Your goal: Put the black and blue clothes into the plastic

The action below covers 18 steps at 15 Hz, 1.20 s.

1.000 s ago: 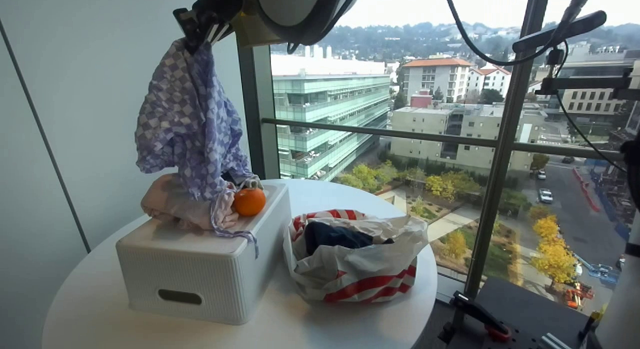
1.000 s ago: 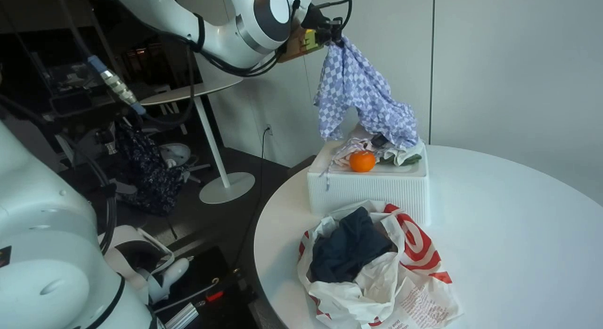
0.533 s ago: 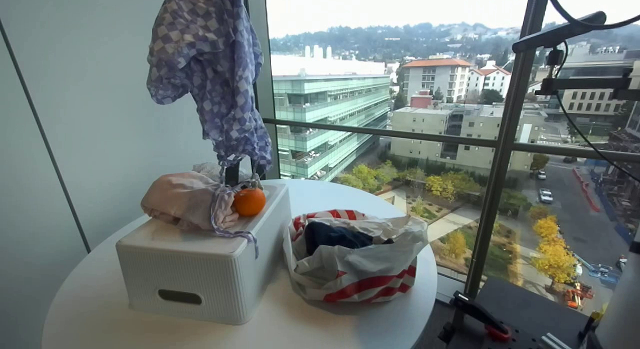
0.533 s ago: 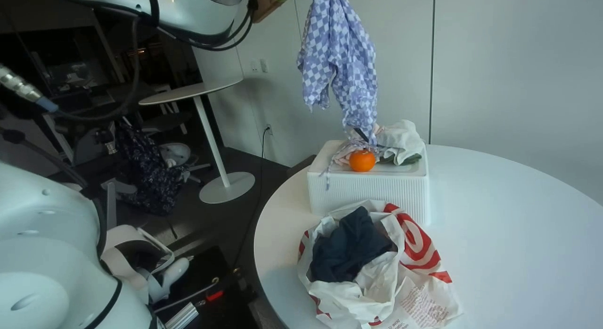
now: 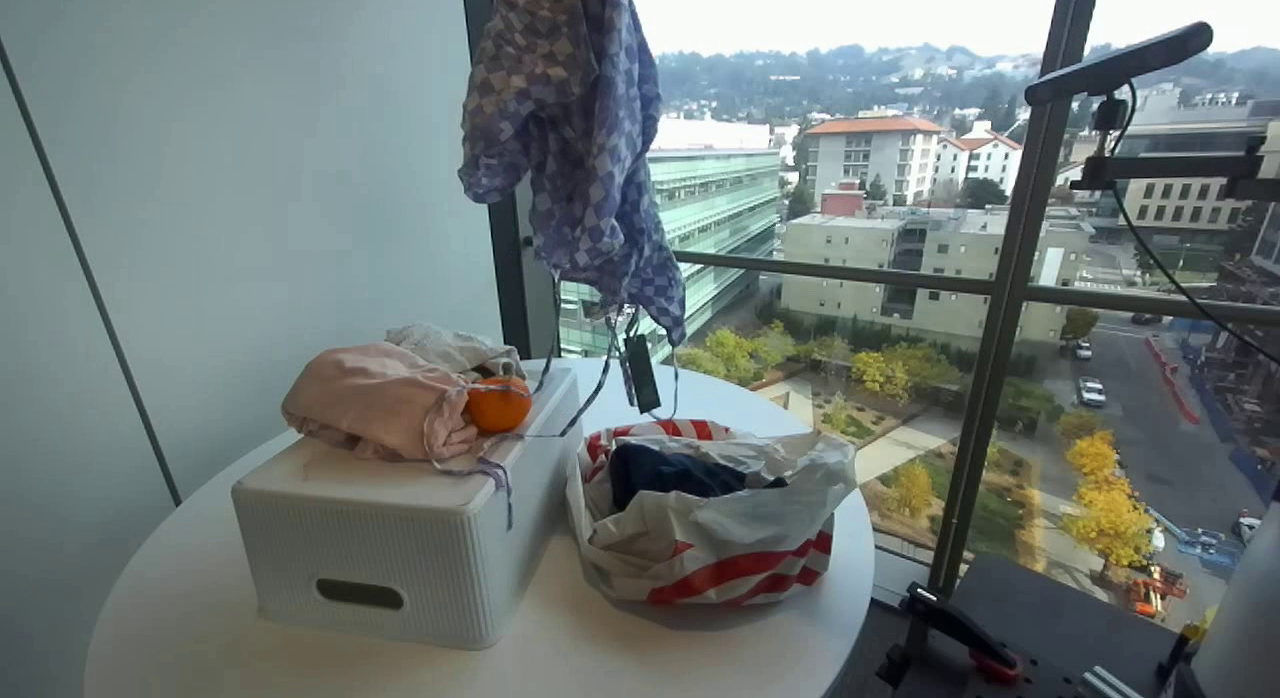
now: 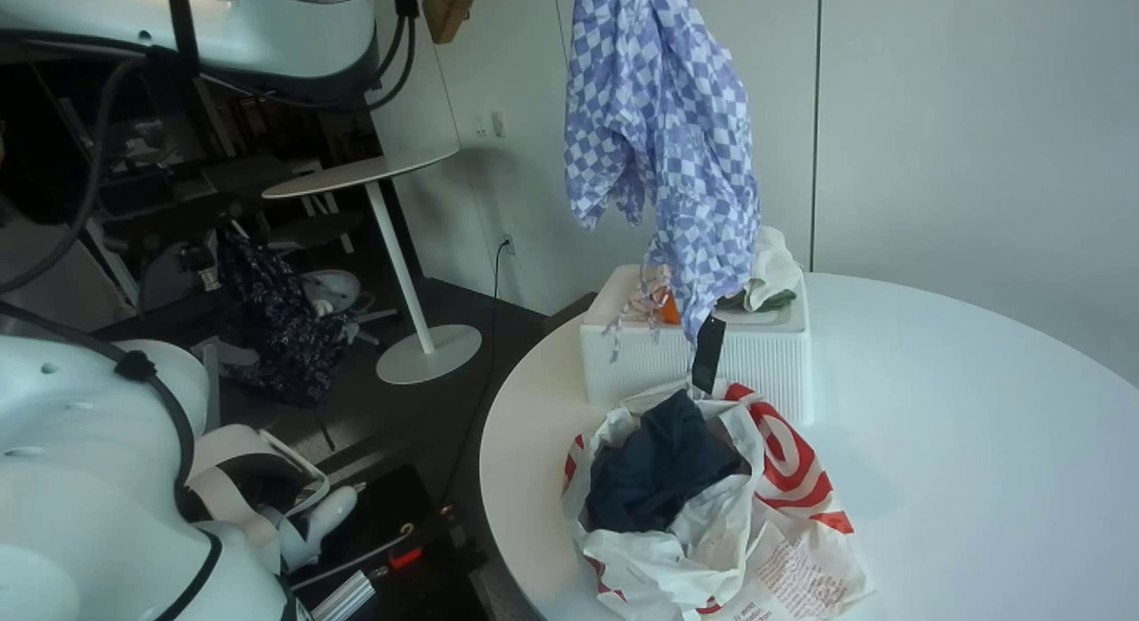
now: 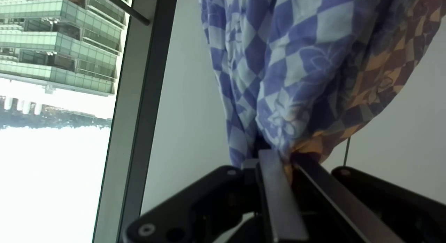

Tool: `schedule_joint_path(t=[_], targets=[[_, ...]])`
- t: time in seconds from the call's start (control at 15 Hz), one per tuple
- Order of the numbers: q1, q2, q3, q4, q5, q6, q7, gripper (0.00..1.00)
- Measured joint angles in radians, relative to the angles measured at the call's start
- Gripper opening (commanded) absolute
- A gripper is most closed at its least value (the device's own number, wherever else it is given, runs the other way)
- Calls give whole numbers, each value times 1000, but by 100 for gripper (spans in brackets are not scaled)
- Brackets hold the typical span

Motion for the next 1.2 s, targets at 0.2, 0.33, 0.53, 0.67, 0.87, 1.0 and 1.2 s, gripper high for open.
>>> schedule_joint_path(t=[0.2,0.33,0.53,0.67,0.87,1.0,1.2], targets=[[-27,-76,-17,-91,0,-16,18,1],[-51,-120,-18,-157,81,-18,-19,1],[-66,-172,-18,-247,202,-23,-94,1],[-68,-198,-17,-293,258,-31,-126,1],[-71,-207,-15,-325,293,-71,-146,1],[-71,-188,-10,-329,322,-104,-166,1],[-71,-133,0,-338,341,-133,-186,1]])
